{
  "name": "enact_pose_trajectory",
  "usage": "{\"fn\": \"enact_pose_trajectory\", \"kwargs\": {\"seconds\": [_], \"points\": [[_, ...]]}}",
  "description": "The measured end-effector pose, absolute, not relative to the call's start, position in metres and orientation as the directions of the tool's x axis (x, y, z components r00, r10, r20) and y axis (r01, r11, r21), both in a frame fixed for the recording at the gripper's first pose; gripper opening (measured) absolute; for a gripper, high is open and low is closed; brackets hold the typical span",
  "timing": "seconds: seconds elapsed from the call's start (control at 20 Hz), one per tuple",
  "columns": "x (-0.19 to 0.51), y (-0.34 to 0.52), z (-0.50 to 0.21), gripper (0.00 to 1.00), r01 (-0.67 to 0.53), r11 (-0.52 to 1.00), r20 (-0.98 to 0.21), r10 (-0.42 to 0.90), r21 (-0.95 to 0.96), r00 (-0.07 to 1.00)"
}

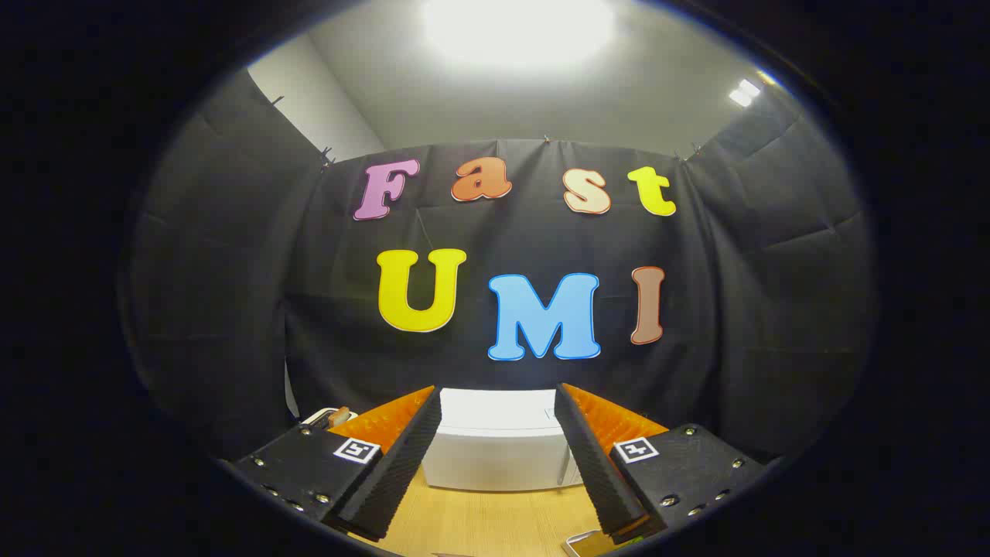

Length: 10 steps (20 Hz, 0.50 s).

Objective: Open the microwave, put the food inside, and close the microwave door.

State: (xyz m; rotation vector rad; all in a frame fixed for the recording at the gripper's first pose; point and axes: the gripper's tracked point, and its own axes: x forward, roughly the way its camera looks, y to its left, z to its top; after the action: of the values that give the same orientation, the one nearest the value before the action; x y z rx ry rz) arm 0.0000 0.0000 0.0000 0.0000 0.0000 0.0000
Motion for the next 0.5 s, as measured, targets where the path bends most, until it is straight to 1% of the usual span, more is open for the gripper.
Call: {"fn": "enact_pose_trajectory", "kwargs": {"seconds": [0.5], "points": [[0.0006,0.0066,-0.0065,0.95,-0.024,1.000,-0.003,0.024,-0.016,1.000]]}}
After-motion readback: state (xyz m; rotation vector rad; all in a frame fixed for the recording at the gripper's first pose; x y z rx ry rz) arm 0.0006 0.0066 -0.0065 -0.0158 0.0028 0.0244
